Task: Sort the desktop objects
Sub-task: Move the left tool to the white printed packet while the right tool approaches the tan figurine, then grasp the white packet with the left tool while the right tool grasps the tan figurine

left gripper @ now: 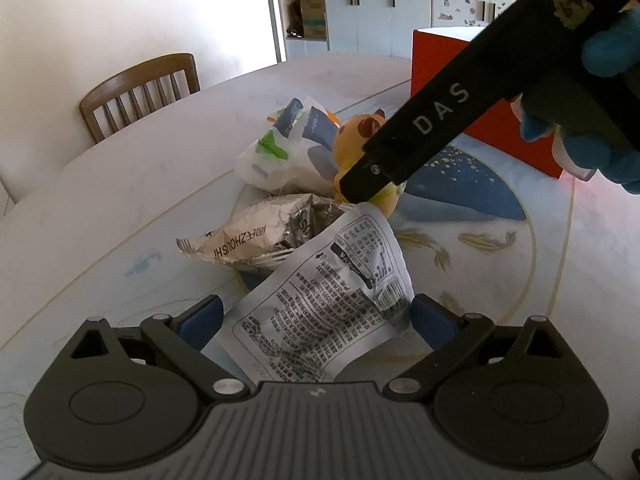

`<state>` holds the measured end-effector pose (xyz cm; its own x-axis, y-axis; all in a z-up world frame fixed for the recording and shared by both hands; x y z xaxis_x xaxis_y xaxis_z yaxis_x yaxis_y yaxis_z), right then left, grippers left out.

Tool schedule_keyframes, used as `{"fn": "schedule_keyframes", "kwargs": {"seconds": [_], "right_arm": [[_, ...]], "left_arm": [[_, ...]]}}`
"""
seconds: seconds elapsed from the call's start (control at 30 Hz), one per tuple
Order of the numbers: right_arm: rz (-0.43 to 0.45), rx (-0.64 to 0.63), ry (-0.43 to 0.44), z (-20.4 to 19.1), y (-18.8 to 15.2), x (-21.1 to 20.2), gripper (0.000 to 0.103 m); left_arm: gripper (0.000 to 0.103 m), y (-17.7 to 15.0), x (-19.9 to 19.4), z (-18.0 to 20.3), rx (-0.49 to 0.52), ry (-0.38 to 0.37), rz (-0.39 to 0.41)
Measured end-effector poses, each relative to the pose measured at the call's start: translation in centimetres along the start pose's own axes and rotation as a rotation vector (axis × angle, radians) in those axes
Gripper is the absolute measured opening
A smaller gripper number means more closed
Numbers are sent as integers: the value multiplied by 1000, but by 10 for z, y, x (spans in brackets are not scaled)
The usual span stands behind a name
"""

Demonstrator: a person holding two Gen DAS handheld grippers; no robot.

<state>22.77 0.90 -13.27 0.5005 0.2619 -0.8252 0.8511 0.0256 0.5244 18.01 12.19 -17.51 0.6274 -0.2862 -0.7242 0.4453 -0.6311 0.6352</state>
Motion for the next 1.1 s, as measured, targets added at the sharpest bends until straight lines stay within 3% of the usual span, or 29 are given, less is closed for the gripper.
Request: {"fn": "schedule_keyframes", "kwargs": {"seconds": [0.27,0.4,0.6,1.1], "right_arm": [[-6,6,5,1,1,5,73],[-21,17,13,3,1,7,55],[-19,16,32,2,-1,4,45],[-2,19,38,18,-15,-19,42]], "left_arm": [[90,-2,0,1,-14,-12,-3],[81,0,-2,4,-16,-23,-1],[76,-1,-5,10,-28,-32,-16],[72,0,-19,27,-68,-19,-43]]}}
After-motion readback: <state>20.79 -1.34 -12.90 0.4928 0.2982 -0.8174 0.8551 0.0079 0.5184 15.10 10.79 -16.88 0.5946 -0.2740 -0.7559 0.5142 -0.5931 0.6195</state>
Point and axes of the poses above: each gripper's, at about its wrist camera, not at the fingertips, and x roughly the way its jaws point, z to its right, y to its top, the point moved 2 cm from there along x, roughly the way its jaws point, and after that the axes turned 15 degrees about x, right-handed, at the moved point
